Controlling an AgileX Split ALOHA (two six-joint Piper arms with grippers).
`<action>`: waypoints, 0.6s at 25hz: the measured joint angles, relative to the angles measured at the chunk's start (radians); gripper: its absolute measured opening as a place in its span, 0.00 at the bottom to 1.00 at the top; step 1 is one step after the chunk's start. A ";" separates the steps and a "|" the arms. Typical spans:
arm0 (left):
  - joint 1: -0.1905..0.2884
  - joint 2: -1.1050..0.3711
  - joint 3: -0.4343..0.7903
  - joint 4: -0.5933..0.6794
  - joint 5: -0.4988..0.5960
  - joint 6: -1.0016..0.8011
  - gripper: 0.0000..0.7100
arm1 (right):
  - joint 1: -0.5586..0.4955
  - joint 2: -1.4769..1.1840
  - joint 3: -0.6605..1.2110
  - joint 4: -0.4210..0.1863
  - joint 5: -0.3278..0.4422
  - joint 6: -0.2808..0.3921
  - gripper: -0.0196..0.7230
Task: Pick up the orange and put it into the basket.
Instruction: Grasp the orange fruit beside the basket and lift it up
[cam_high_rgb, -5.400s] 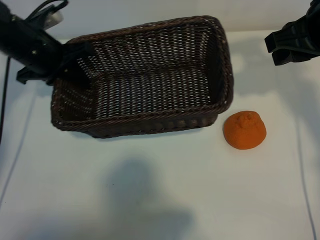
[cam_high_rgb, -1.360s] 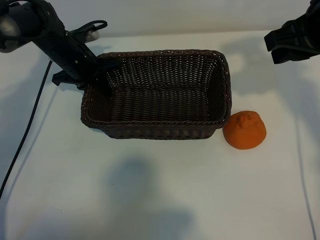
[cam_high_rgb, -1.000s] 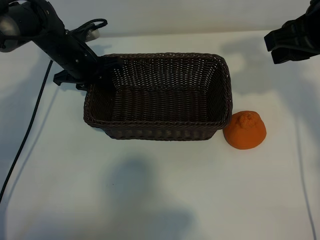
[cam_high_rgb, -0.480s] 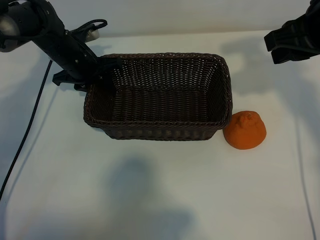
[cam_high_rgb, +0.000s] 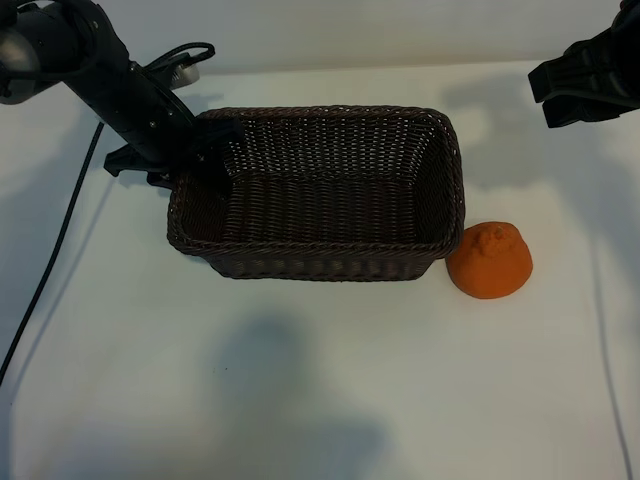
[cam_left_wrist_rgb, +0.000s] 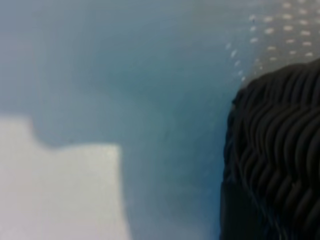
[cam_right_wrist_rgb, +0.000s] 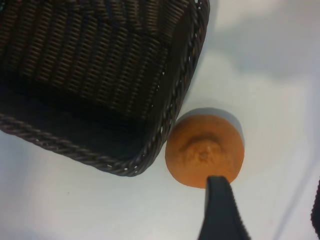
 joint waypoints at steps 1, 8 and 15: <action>0.001 0.000 0.000 0.000 0.004 0.000 0.56 | 0.000 0.000 0.000 0.000 0.000 0.000 0.61; 0.014 0.000 0.000 0.002 0.036 -0.001 0.56 | 0.000 0.000 0.000 0.000 0.000 0.000 0.61; 0.014 0.000 0.000 0.002 0.044 -0.005 0.56 | 0.000 0.000 0.000 0.000 0.000 0.000 0.61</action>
